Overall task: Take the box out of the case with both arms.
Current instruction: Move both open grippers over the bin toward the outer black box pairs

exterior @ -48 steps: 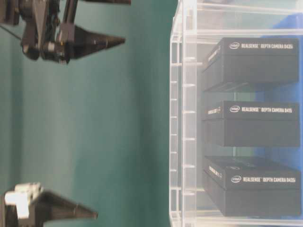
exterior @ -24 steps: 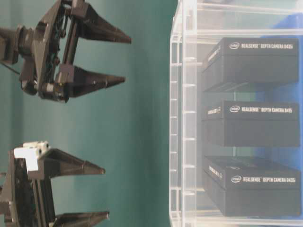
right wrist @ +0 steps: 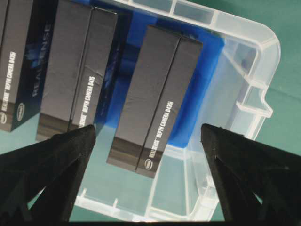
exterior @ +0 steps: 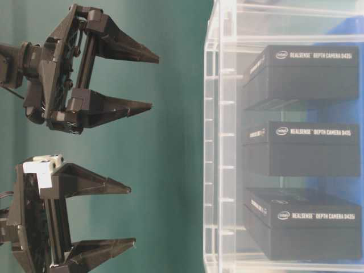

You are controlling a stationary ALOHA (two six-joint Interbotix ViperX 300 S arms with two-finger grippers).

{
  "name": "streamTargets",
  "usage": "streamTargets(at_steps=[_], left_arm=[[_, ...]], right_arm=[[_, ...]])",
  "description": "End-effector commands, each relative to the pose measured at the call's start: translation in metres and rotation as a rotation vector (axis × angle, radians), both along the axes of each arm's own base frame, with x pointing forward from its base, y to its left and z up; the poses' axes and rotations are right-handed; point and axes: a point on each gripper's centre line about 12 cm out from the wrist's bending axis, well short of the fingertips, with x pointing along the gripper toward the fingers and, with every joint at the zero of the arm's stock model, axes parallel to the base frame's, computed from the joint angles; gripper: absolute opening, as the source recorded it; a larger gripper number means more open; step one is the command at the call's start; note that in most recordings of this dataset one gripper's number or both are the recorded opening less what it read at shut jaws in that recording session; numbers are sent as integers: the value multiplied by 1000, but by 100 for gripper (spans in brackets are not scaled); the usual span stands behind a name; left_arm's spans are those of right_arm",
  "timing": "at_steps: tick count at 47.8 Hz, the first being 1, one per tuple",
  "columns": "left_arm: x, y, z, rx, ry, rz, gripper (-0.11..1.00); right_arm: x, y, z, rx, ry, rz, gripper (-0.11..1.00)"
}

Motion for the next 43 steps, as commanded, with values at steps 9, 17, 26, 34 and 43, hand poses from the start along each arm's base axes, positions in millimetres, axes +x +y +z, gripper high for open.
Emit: streamTargets(at_steps=[9,17,26,34,43], left_arm=[[-1,0,11,15,-34,-1,92],[-1,0,10,16,-37,-3,92],[0,-1,9,16,-34,-4,92],[-1,0,8,15,-31,-1,92],[-1,0,7,14,-26,-1,92]], right_arm=[[1,2,14,-9,-47,3,97],[1,1,14,-10,-48,3,97],[2,1,15,-9,-50,3,97],[2,1,15,-8,-49,3,97],[3,2,15,-9,-52,5,97]])
